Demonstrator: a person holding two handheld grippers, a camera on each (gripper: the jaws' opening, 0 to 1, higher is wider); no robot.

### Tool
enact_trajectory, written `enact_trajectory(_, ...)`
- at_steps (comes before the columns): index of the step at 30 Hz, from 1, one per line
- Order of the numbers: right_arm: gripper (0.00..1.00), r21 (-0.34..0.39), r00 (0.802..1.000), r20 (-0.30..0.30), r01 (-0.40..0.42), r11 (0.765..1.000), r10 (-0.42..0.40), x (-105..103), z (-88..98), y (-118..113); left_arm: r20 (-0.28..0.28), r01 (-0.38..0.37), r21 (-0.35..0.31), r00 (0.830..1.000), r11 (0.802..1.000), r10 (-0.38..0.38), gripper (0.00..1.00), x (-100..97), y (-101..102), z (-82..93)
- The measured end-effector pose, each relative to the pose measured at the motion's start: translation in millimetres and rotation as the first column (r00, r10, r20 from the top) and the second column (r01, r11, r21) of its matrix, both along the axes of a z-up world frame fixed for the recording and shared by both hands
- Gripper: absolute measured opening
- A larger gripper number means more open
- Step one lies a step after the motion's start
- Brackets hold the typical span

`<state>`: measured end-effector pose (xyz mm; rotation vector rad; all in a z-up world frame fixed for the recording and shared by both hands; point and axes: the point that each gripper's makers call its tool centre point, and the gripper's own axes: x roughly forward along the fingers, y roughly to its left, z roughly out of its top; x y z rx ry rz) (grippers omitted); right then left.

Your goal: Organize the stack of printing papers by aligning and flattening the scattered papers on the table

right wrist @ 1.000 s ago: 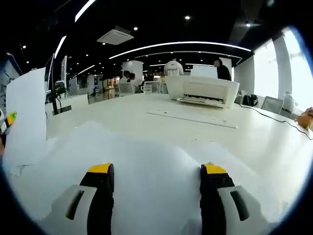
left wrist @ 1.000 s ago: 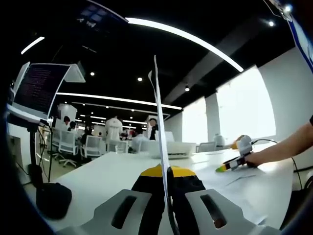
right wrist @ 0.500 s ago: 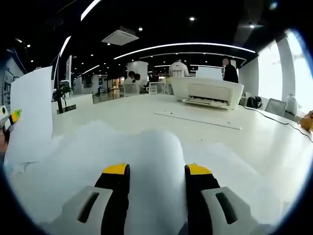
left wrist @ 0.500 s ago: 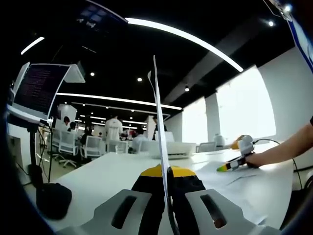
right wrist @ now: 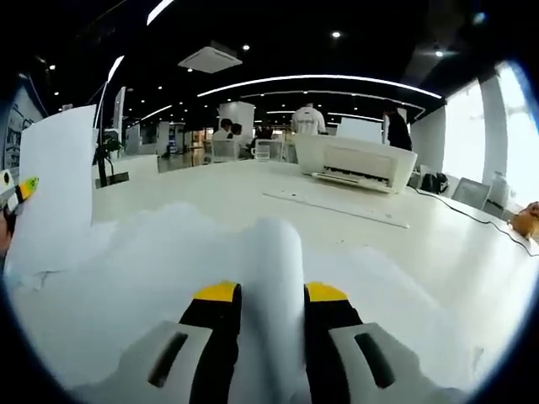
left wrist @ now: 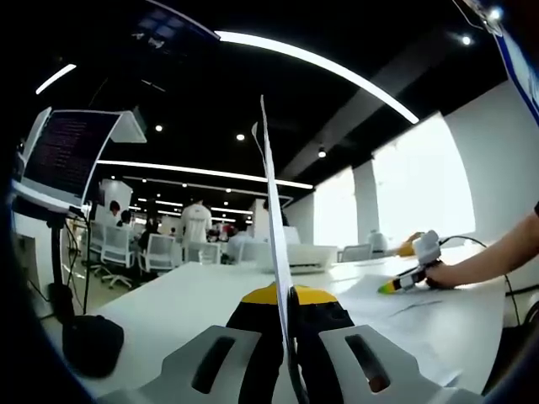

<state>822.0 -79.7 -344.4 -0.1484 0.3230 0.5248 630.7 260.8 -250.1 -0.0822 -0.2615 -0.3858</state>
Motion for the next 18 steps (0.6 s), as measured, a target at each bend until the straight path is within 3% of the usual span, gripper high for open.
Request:
enact_trajectory(4,0.24,0.007,0.999,0.034,-0.014,1.000,0.014,-1.9,6.5,2.0,0.000,0.000,0.000,1.000,1.000,0.000,0.07,0.0,-0.2,0.0)
enact_trajectory(12,0.26,0.018,0.993,0.031,-0.118,0.993,0.117,-12.6,6.5,23.0,-0.001,0.000,0.001,1.000,1.000,0.000,0.07,0.2,-0.7,-0.1)
enact_trajectory(16,0.25,-0.054,0.991,0.022,-0.130,0.990,0.132,-14.1,-1.6,26.8,-0.002,0.000,0.002,1.000,1.000,0.000,0.07,0.4,-0.8,-0.3)
enact_trajectory(18,0.24,-0.053,0.991,0.024,-0.132,0.990,0.133,-14.5,-1.2,27.1,-0.002,0.000,0.002,1.000,1.000,0.000,0.07,0.4,-0.9,-0.4)
